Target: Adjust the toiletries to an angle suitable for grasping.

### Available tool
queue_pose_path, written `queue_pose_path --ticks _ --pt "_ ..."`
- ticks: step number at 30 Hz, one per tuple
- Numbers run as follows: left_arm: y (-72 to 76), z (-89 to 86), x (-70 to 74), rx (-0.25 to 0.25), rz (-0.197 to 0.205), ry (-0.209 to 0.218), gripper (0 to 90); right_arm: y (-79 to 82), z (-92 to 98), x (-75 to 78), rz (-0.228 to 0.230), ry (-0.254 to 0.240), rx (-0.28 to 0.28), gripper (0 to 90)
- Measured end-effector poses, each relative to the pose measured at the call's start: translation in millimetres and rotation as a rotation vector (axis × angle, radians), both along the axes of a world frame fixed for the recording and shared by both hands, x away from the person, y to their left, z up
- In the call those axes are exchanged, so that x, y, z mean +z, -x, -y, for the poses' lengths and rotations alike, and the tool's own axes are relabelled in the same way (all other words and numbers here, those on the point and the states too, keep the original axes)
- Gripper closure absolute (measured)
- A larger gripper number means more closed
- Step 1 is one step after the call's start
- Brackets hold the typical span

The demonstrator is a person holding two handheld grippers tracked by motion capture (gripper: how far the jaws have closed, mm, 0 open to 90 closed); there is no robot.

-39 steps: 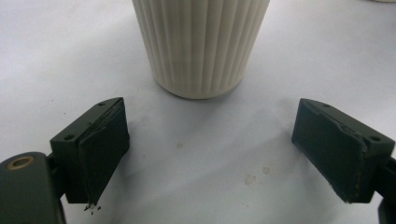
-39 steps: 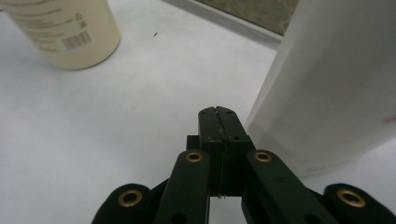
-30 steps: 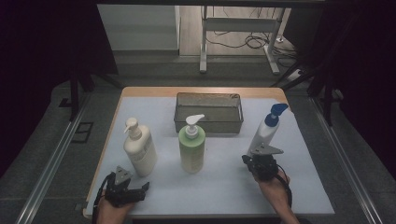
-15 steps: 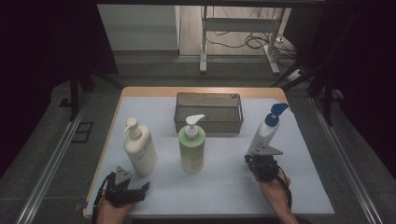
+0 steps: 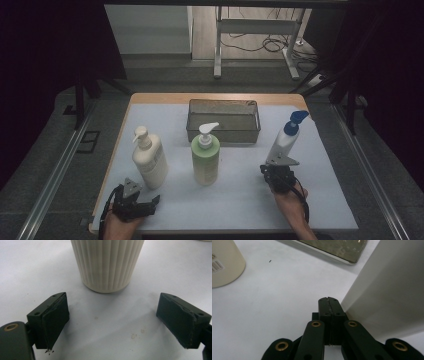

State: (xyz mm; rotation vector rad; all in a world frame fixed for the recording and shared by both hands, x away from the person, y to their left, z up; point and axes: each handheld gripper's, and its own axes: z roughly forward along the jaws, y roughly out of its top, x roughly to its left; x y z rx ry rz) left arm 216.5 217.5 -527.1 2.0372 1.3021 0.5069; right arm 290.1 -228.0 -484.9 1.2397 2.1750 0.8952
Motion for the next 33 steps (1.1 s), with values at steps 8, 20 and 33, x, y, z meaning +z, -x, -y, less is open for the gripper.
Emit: queue_pose_path --ticks 8,20,33 --pt "-0.1 0.0 0.0 0.0 0.0 0.0 10.7 3.7 9.1 0.0 -0.003 0.001 -0.013 89.5" --pt "-0.2 -0.1 0.0 -0.001 -0.001 0.0 10.7 -5.0 -0.6 -2.4 -0.003 0.009 -0.009 89.5" --pt "-0.2 -0.1 0.0 -0.001 -0.001 0.0 10.7 1.9 21.6 -0.8 -0.015 -0.004 -0.013 89.4"
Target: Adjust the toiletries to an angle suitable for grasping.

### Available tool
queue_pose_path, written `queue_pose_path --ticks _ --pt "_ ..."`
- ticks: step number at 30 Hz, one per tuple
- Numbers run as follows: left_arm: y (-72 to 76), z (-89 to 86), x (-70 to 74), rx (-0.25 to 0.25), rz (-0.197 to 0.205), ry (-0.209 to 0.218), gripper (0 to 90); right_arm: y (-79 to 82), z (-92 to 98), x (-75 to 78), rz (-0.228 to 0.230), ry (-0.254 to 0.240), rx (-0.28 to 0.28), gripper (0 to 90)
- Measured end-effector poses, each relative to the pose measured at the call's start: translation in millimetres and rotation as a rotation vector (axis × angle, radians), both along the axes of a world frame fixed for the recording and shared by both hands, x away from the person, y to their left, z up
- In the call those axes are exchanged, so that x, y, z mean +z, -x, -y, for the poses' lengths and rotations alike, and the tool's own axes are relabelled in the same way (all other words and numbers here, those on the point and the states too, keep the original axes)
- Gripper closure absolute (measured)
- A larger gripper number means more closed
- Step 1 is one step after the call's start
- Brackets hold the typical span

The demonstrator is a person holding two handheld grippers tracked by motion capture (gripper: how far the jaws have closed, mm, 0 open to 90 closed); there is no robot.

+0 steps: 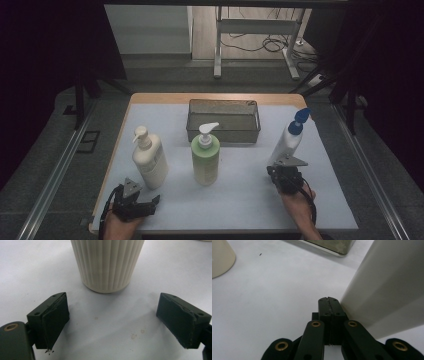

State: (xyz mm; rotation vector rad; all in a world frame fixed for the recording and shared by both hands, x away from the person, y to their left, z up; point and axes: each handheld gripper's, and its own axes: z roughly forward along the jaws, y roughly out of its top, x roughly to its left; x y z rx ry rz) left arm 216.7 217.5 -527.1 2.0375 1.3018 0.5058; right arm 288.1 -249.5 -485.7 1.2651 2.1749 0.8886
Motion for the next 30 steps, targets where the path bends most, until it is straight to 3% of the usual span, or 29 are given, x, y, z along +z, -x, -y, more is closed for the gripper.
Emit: queue_pose_path --ticks 12,30 --pt "0.0 0.1 0.0 0.0 0.0 0.0 10.7 3.4 19.4 0.8 -0.016 -0.019 0.004 88.7" --pt "-0.2 0.1 0.2 0.0 -0.002 -0.001 10.7 3.6 53.0 -1.1 -0.023 -0.027 -0.049 86.2"
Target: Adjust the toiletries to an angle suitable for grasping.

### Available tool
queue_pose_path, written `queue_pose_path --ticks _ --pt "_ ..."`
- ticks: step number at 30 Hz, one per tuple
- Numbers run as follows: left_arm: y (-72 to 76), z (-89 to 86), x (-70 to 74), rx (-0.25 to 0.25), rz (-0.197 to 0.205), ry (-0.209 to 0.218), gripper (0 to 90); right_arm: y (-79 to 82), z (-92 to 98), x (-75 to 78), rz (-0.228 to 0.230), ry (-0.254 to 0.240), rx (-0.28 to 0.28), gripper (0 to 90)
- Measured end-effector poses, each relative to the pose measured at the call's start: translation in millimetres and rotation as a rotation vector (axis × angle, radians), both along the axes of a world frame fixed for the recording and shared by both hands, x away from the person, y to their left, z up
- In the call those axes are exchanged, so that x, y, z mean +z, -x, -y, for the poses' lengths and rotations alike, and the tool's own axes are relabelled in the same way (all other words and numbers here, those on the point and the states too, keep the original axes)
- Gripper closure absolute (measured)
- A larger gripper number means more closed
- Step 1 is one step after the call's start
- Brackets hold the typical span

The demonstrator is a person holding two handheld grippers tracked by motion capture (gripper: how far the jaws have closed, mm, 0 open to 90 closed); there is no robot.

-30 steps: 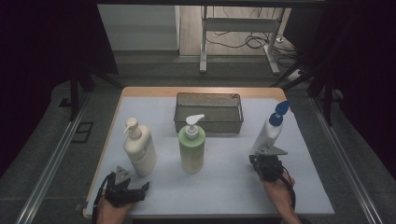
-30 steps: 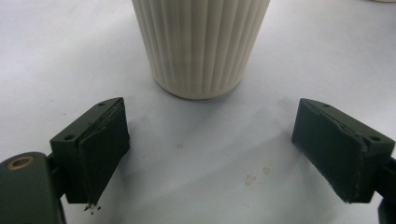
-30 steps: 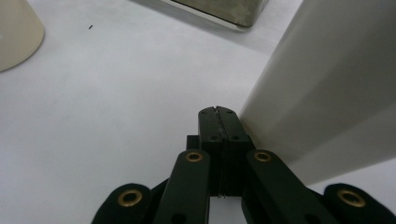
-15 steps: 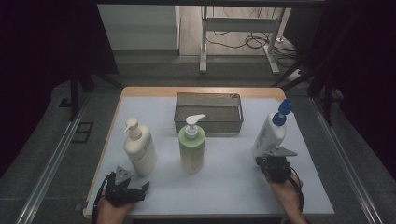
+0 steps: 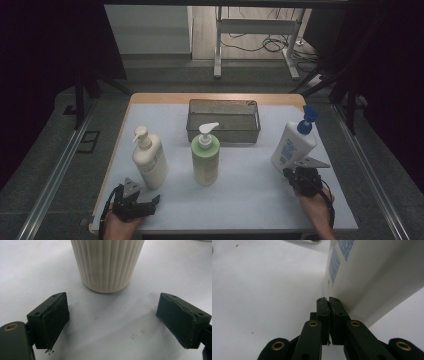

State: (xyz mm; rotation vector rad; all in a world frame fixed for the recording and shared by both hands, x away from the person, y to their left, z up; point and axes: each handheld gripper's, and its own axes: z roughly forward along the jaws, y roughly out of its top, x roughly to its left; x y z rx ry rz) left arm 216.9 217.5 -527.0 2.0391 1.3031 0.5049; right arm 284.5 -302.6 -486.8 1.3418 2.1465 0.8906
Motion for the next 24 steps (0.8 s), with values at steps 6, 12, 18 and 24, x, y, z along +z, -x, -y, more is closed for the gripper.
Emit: queue_pose_path --ticks 6,12,18,24 --pt "0.0 0.0 0.0 0.0 0.0 0.0 10.7 0.2 10.0 0.0 0.0 -0.005 -0.013 84.5" --pt "0.0 0.0 0.0 0.0 0.0 0.0 10.7 2.2 10.4 -0.1 0.001 -0.02 0.022 76.6" --pt "-0.1 0.1 0.0 0.001 0.0 0.0 10.7 10.5 21.2 10.2 0.006 -0.077 0.048 64.8" --pt "-0.1 0.1 0.0 0.001 0.0 0.0 10.7 19.8 33.3 25.8 0.0 -0.102 0.101 48.9"
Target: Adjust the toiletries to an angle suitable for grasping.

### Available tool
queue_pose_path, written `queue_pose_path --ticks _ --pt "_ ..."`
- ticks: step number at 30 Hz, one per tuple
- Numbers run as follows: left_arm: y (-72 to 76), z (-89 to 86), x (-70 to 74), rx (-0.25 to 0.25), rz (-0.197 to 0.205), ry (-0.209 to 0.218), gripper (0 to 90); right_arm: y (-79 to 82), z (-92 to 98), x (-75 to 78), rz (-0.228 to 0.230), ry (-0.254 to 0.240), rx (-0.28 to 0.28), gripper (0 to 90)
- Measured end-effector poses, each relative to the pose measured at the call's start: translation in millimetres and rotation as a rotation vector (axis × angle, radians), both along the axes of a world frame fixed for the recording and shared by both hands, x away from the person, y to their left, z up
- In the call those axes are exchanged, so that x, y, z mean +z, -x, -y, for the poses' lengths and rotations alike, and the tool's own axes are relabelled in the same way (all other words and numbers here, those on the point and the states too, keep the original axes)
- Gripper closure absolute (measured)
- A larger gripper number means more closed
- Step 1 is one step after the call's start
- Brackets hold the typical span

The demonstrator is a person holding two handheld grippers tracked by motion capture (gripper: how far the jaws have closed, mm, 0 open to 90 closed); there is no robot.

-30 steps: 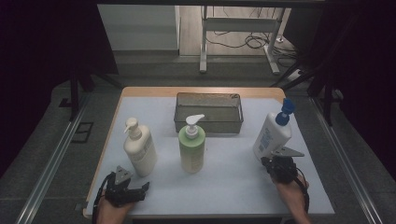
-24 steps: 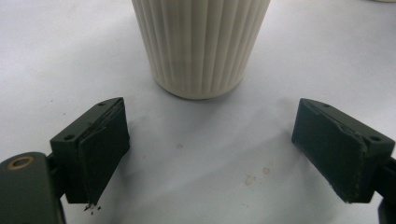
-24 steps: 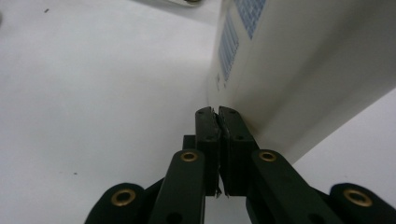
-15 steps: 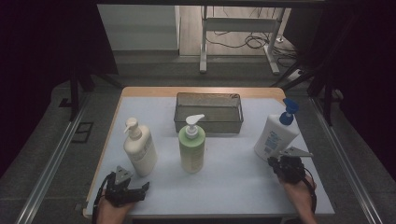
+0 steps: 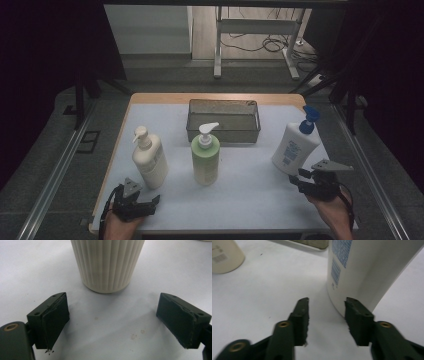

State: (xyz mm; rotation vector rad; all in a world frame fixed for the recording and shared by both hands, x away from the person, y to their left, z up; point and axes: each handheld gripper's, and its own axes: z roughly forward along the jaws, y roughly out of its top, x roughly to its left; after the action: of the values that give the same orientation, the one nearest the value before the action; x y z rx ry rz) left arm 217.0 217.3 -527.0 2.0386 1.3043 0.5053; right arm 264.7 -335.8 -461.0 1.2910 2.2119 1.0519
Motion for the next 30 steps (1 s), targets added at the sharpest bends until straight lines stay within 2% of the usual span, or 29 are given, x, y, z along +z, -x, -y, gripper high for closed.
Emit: queue_pose_path --ticks 3,10,13,17,22,27,30 --pt "0.1 0.0 0.0 0.001 0.0 0.0 10.7 0.4 3.0 4.4 0.001 0.004 0.009 45.6" --pt "-0.1 0.0 0.0 0.0 0.001 -0.001 10.7 -2.9 16.4 26.5 0.038 0.025 -0.017 32.7" --pt "-0.1 -0.1 0.1 -0.002 -0.001 -0.002 10.7 -5.9 18.7 31.5 0.044 0.028 -0.013 30.4" --pt "-0.1 -0.1 0.0 -0.001 0.001 -0.001 10.7 -15.6 21.3 37.8 0.038 0.045 -0.006 23.5" --pt "-0.2 -0.1 0.0 -0.002 0.0 -0.001 10.7 -26.9 23.0 44.3 0.041 0.042 0.001 19.3" --pt "-0.2 -0.1 0.0 -0.002 0.0 -0.001 10.7 -39.0 22.5 50.3 0.032 0.033 0.02 15.9" --pt "-0.2 -0.1 0.0 -0.002 0.0 -0.001 10.7 -47.1 21.0 54.2 0.034 0.005 0.035 14.7"
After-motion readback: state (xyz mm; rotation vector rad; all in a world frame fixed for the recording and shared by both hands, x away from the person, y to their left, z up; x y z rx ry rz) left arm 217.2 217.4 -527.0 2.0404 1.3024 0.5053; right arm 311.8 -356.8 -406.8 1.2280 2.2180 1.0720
